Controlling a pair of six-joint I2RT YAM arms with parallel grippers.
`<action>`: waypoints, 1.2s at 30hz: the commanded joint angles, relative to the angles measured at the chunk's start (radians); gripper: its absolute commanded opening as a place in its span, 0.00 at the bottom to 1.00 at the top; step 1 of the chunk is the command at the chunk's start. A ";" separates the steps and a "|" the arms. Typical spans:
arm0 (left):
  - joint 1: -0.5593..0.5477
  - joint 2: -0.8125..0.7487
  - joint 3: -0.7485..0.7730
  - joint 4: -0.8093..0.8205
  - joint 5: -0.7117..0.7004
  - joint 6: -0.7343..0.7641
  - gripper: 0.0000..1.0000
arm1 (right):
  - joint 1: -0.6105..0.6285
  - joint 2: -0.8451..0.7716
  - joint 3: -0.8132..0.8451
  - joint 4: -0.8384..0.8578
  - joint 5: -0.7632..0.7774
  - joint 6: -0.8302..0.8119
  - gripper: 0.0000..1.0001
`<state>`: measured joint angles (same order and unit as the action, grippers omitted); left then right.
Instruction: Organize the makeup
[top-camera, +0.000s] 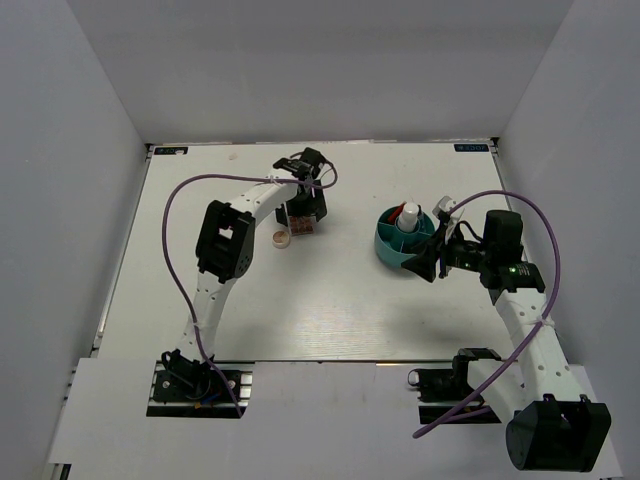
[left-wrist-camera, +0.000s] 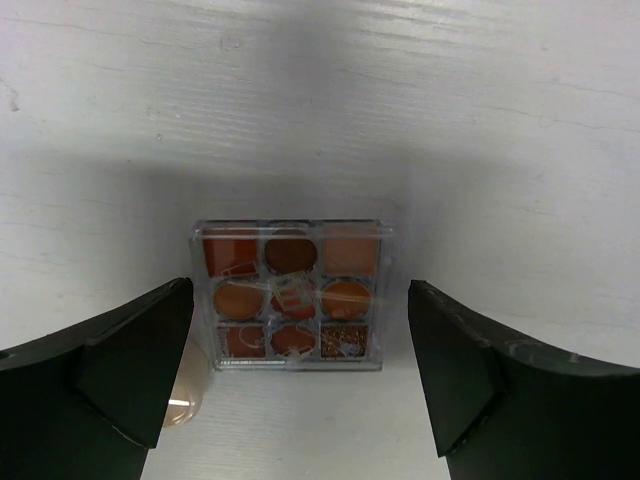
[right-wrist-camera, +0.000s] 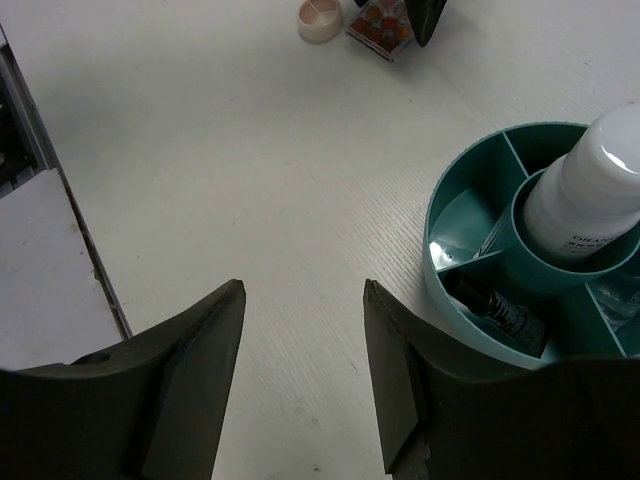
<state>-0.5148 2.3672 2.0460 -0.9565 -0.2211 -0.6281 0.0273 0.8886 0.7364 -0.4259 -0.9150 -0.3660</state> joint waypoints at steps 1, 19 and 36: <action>-0.008 0.015 0.032 0.007 -0.012 0.005 0.98 | -0.003 -0.020 -0.008 0.035 -0.004 0.016 0.57; -0.008 0.052 0.032 0.004 -0.015 0.001 0.83 | -0.004 -0.025 -0.011 0.035 0.001 0.018 0.57; -0.008 -0.202 -0.102 0.283 0.173 0.103 0.19 | -0.007 -0.042 -0.003 0.019 0.005 0.012 0.57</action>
<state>-0.5114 2.3367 1.9762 -0.8108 -0.1532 -0.5777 0.0254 0.8661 0.7235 -0.4152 -0.9066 -0.3546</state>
